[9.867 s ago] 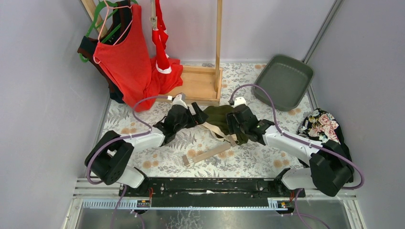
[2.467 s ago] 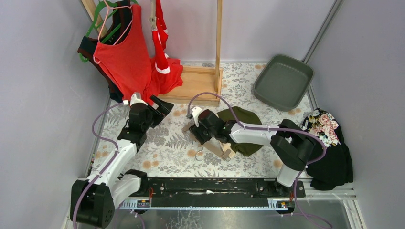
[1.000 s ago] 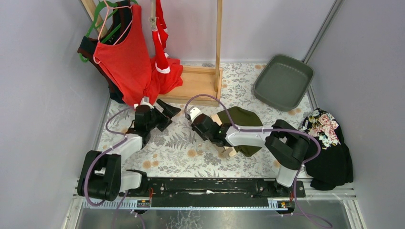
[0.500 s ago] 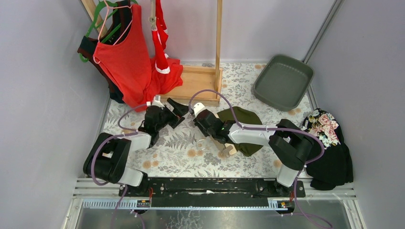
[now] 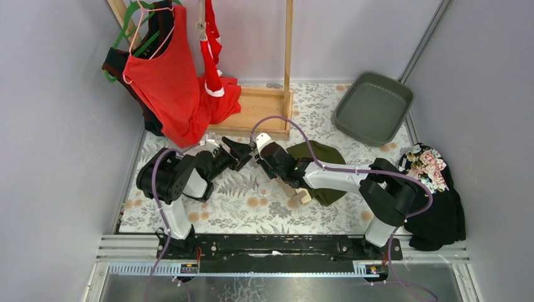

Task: Clip the underwear to the hanger
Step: Open the clamp at the hanger.

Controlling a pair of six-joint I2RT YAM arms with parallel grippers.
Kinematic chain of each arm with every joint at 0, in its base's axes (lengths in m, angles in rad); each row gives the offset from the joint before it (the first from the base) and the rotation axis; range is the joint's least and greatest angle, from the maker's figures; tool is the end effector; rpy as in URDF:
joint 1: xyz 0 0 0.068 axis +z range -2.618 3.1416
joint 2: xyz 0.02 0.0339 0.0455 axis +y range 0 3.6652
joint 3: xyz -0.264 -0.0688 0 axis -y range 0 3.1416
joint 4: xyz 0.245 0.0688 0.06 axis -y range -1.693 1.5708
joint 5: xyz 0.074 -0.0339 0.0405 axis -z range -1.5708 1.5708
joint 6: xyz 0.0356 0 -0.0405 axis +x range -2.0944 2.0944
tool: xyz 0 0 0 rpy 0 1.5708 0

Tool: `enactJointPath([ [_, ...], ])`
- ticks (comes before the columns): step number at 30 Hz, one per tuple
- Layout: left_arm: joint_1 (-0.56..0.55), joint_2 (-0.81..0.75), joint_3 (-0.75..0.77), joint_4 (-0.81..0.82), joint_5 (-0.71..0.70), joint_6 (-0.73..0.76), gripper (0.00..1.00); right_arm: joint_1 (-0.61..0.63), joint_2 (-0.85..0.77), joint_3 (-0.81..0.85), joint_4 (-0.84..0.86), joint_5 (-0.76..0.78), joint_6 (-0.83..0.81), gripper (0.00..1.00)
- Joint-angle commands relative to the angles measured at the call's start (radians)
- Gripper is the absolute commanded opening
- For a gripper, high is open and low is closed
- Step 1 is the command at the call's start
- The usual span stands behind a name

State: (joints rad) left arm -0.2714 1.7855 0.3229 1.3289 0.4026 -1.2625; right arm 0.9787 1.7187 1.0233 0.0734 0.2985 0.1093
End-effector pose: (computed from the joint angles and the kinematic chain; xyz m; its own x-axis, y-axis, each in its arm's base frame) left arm 0.2546 -0.0853 0.1201 -0.6305 -0.7345 -0.2510 0.0660 0.2714 -0.9602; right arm 0.2170 0.3039 0.2008 -0.3952 -0.4008 -0.8266 -0.6203 0.7801 -0.0817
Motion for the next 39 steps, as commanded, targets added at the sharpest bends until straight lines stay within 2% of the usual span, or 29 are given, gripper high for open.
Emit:
enactJointPath([
  [1,-0.013,0.059,-0.003,0.275,0.028,-0.043,0.8,-0.008,-0.05,0.025,0.042,-0.011,0.008,0.22],
  [4,-0.02,0.036,-0.015,0.274,-0.003,-0.006,0.81,-0.007,-0.049,0.025,0.042,-0.021,0.01,0.22],
  [16,-0.026,0.067,0.021,0.277,0.021,-0.008,0.81,-0.008,-0.051,0.031,0.037,-0.031,0.01,0.21],
  [21,-0.031,0.075,0.031,0.277,0.021,-0.009,0.75,-0.008,-0.051,0.03,0.034,-0.031,0.011,0.21],
  [29,-0.04,0.103,0.052,0.278,0.03,-0.007,0.46,-0.007,-0.051,0.029,0.032,-0.027,0.011,0.21],
  [31,-0.04,0.103,0.051,0.279,0.033,-0.006,0.3,-0.008,-0.051,0.029,0.032,-0.027,0.012,0.21],
  [33,-0.039,0.103,0.051,0.277,0.031,-0.007,0.01,-0.007,-0.051,0.028,0.032,-0.026,0.012,0.21],
  [39,-0.04,0.112,0.056,0.277,0.032,-0.008,0.0,-0.009,-0.077,0.034,0.026,-0.009,0.013,0.24],
])
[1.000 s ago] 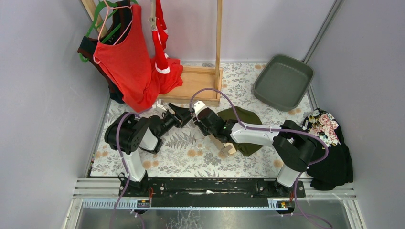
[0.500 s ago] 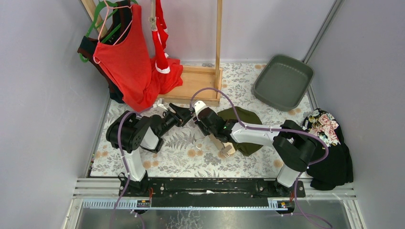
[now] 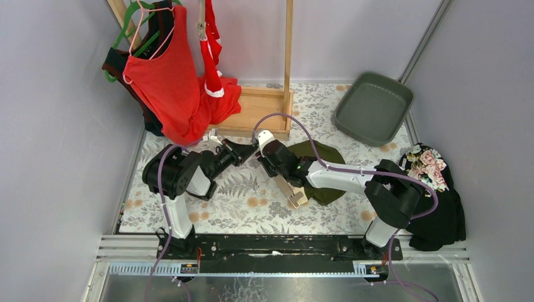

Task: Clip the underwear to the hanger
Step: Open the clamp at the hanger.

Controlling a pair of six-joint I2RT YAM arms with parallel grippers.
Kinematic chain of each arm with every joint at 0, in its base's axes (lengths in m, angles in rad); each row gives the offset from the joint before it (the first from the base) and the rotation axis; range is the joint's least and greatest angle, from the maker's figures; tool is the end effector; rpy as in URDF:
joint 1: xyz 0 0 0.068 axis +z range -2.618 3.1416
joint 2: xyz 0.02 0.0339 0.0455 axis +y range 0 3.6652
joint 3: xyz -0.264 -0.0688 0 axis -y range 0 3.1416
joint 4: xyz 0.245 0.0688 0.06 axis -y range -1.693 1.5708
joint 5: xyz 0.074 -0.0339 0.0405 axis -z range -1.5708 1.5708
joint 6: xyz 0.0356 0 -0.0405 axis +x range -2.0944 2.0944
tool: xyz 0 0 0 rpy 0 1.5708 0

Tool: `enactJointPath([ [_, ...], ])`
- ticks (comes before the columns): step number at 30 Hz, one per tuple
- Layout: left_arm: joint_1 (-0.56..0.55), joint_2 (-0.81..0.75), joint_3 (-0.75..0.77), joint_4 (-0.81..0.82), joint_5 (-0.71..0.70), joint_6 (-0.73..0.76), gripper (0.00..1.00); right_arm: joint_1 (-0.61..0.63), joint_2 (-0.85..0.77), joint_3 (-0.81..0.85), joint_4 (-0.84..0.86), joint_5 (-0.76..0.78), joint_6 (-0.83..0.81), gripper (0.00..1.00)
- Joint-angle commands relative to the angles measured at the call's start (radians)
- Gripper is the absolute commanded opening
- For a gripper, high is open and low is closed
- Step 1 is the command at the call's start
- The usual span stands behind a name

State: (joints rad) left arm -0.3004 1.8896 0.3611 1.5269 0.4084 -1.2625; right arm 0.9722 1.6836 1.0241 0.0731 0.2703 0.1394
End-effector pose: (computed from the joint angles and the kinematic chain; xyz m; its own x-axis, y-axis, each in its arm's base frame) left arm 0.2630 -0.0963 0.1218 -0.6207 -0.7232 -0.3028 0.1961 0.2308 -0.9530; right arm 0.2165 0.3006 0.2132 -0.4020 -0.3517 -0.8454 -0.6210 0.7832 -0.0306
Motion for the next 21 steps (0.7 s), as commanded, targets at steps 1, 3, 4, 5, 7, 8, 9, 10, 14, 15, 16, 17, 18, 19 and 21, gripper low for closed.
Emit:
enactJointPath([
  [1,-0.011,0.011,0.021,0.08,0.03,-0.008,0.0,-0.004,-0.042,0.033,0.025,0.024,-0.016,0.26],
  [3,-0.01,0.024,0.031,0.08,0.045,-0.007,0.0,-0.01,-0.049,0.034,0.022,0.041,-0.002,0.47],
  [4,-0.009,0.035,0.043,0.079,0.059,-0.006,0.0,-0.016,-0.06,0.031,0.022,0.044,0.01,0.57],
  [5,-0.006,0.047,0.052,0.079,0.08,-0.006,0.0,-0.027,-0.077,0.026,0.023,0.045,0.02,0.64],
  [7,0.004,0.079,0.084,0.079,0.136,-0.012,0.0,-0.055,-0.125,0.013,0.017,0.045,0.033,0.74],
  [8,0.009,0.096,0.097,0.079,0.157,-0.02,0.0,-0.076,-0.155,0.008,0.008,0.041,0.04,0.76],
  [9,0.012,0.114,0.117,0.078,0.183,-0.019,0.0,-0.102,-0.182,0.005,-0.006,0.036,0.047,0.77],
  [10,0.017,0.133,0.135,0.078,0.214,-0.02,0.0,-0.127,-0.206,0.008,-0.028,0.033,0.052,0.77],
  [14,0.029,0.194,0.179,0.079,0.292,-0.03,0.0,-0.23,-0.242,0.056,-0.177,0.047,0.06,0.79],
  [15,0.031,0.203,0.189,0.078,0.306,-0.032,0.0,-0.248,-0.234,0.071,-0.211,0.054,0.055,0.78],
  [16,0.033,0.212,0.199,0.078,0.322,-0.033,0.0,-0.263,-0.22,0.084,-0.24,0.06,0.045,0.77],
  [17,0.034,0.221,0.209,0.078,0.336,-0.036,0.0,-0.275,-0.205,0.095,-0.262,0.061,0.043,0.77],
  [18,0.036,0.229,0.219,0.078,0.344,-0.041,0.0,-0.285,-0.183,0.101,-0.277,0.051,0.041,0.76],
  [19,0.038,0.236,0.229,0.078,0.355,-0.046,0.0,-0.292,-0.168,0.102,-0.278,0.04,0.037,0.75],
  [21,0.042,0.248,0.246,0.078,0.378,-0.05,0.0,-0.297,-0.139,0.1,-0.264,0.02,0.036,0.74],
])
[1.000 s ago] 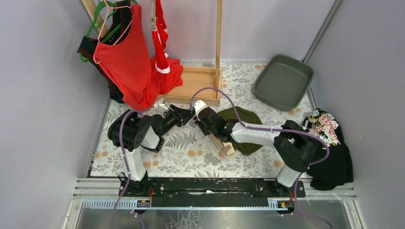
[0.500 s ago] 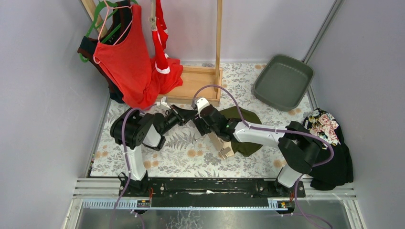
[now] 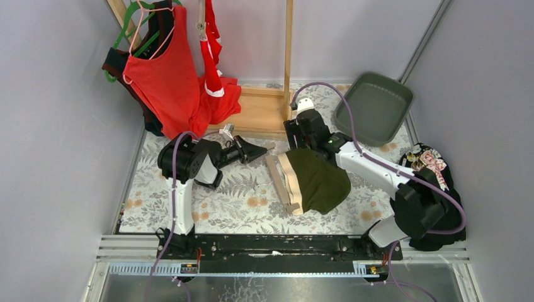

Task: Clip the underwear to the hanger
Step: Open the clamp at the hanger, then clamp the underwear onto the hanger.

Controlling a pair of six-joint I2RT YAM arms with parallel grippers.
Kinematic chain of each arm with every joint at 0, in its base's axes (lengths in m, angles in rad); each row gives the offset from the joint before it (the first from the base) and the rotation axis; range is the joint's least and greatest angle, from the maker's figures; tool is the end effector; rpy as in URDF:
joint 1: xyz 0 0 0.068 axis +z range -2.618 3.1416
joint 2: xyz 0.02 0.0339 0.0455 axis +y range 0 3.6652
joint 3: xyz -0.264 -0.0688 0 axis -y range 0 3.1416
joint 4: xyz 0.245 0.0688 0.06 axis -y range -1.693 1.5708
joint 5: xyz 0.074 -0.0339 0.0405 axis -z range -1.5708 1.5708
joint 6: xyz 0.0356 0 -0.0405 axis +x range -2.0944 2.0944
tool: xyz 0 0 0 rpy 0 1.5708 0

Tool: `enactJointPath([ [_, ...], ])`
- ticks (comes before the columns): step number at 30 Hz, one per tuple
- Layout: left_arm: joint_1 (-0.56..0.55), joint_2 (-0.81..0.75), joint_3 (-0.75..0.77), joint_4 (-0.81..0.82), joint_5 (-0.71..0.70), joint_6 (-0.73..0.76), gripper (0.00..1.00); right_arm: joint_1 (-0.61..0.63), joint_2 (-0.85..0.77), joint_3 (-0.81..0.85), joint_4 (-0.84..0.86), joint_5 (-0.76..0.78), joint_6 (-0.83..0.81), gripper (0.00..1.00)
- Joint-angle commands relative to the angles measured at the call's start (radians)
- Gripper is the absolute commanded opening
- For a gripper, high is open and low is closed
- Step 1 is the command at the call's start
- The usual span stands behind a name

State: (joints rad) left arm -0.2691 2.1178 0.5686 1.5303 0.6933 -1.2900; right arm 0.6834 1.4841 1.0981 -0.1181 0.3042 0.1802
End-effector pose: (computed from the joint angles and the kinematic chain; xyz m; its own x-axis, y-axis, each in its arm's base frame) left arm 0.3062 -0.1081 0.0934 -0.7934 -0.5478 -0.2655 0.2099 0.1632 -0.9640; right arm 0.2713 0.2072 0.2877 -0.4400 -0.1378 -0.8874 -0.3255 0.9454 0.0146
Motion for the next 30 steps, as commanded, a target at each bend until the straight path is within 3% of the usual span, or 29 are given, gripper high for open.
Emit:
enactJointPath([
  [1,0.013,0.024,0.047,0.071,0.103,-0.023,0.0,-0.011,0.076,0.023,-0.063,-0.032,-0.006,0.73],
  [9,0.047,0.059,0.103,0.011,0.194,-0.02,0.0,-0.029,0.174,0.024,0.005,-0.182,-0.04,0.74],
  [18,0.074,0.065,0.18,-0.199,0.286,0.087,0.0,-0.073,0.228,-0.04,0.159,-0.428,-0.203,0.77],
  [21,0.083,0.079,0.21,-0.241,0.325,0.098,0.0,-0.103,0.276,-0.01,0.133,-0.559,-0.252,0.76],
  [30,0.112,0.071,0.302,-0.515,0.393,0.227,0.0,-0.134,0.322,0.065,0.082,-0.679,-0.36,0.74],
])
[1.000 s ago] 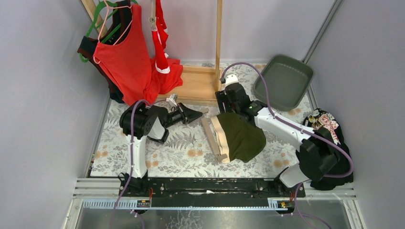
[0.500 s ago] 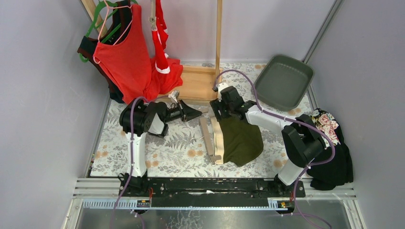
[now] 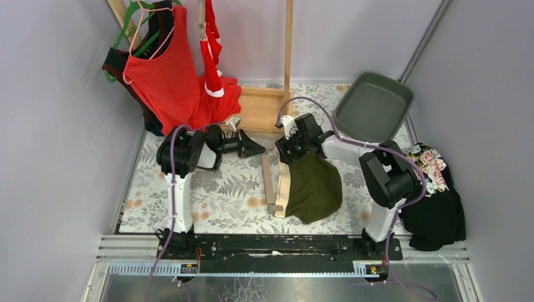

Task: Clip the underwear to the hanger
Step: Clamp the underwear onto the hanger.

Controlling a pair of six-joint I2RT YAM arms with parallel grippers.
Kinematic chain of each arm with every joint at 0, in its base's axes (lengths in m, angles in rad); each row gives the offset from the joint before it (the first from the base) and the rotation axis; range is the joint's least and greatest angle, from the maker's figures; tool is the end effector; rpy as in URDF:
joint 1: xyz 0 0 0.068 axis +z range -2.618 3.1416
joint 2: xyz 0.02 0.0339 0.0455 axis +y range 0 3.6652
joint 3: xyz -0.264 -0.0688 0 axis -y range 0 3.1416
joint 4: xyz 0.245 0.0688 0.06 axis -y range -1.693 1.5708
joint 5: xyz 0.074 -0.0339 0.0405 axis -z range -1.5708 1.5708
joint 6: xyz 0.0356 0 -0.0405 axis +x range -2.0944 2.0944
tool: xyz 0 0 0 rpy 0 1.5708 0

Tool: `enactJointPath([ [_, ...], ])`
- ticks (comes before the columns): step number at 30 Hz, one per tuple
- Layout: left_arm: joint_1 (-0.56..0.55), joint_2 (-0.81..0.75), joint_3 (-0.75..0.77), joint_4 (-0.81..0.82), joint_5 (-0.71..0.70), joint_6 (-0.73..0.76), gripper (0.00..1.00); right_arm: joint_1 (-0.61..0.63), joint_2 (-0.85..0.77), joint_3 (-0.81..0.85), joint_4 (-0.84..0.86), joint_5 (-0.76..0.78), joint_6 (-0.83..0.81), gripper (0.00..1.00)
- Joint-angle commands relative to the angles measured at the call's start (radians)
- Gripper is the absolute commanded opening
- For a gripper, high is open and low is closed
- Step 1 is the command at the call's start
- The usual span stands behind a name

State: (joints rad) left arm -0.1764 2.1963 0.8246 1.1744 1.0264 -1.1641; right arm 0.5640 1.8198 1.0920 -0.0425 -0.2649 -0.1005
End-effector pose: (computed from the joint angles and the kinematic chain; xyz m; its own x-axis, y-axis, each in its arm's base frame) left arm 0.3614 -0.0953 0.0811 -0.9183 -0.3195 -0.2339 0.1854 0.1751 -0.9669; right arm 0.3210 0.2140 0.1757 -0.5178 -0.4421 -0.7324 -0.7304 0.6742 0.1094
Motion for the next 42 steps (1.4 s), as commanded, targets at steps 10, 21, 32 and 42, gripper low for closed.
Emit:
enactJointPath([
  [10,0.019,-0.04,0.141,-0.545,0.06,0.348,0.0,-0.03,0.056,0.148,-0.051,-0.177,-0.147,0.74],
  [21,0.02,-0.047,0.168,-0.66,0.079,0.44,0.0,-0.04,0.098,0.143,-0.066,-0.209,-0.178,0.7],
  [32,0.011,-0.035,0.179,-0.68,0.079,0.457,0.0,-0.042,0.146,0.148,-0.055,-0.292,-0.165,0.63],
  [42,-0.002,-0.029,0.19,-0.693,0.078,0.466,0.0,-0.042,0.181,0.154,-0.041,-0.301,-0.139,0.03],
])
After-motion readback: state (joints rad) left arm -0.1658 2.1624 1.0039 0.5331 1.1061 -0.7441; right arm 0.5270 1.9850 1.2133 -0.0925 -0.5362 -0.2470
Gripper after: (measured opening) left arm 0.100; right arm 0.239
